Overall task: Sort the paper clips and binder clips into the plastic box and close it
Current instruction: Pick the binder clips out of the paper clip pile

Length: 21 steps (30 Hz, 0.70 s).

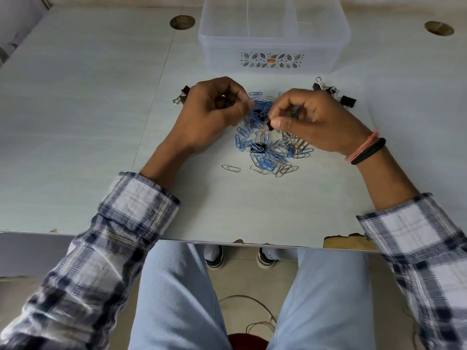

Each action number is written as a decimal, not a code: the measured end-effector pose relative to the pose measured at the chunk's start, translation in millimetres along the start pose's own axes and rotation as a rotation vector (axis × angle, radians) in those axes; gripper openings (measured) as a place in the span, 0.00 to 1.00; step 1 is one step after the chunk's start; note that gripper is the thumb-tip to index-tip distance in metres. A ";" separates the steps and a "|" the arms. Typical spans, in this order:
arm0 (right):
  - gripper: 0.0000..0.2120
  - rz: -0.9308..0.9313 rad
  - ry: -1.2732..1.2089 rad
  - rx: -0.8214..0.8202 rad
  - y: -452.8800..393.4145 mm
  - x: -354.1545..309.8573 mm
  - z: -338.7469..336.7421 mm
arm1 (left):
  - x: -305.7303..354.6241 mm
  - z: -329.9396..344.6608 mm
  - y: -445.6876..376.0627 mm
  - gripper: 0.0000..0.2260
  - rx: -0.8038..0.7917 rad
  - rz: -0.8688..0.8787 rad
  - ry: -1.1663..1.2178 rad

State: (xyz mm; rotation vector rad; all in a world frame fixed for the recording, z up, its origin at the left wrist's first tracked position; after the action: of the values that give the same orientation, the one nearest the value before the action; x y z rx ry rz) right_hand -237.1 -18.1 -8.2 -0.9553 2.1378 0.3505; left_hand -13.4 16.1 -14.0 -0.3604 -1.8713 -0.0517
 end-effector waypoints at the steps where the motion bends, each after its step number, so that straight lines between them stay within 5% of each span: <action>1: 0.08 -0.004 -0.021 0.036 0.8 -0.3 -1.7 | 0.0 1.3 0.0 0.04 -0.004 0.000 0.009; 9: 0.07 0.011 -0.070 0.181 0.0 3.9 -5.8 | 1.7 1.7 -1.7 0.08 0.001 0.046 0.083; 21: 0.09 0.082 0.218 0.006 -1.3 4.9 1.2 | 0.2 -11.3 -6.0 0.12 0.106 0.067 0.249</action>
State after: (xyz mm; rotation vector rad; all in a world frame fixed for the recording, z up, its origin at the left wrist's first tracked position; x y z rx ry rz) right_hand -237.7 -20.9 -12.6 -0.9408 2.3794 0.2910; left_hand -4.6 8.0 -9.3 -0.3277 -1.6079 0.0462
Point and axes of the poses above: each hand's wrist, its own y-axis away from the middle knuckle, its own z-axis out of the palm, x = y × z, the point moved 2 cm from there along -y, towards the middle knuckle, and after that the axes turned 10 degrees about -x, right-handed, at the moved point
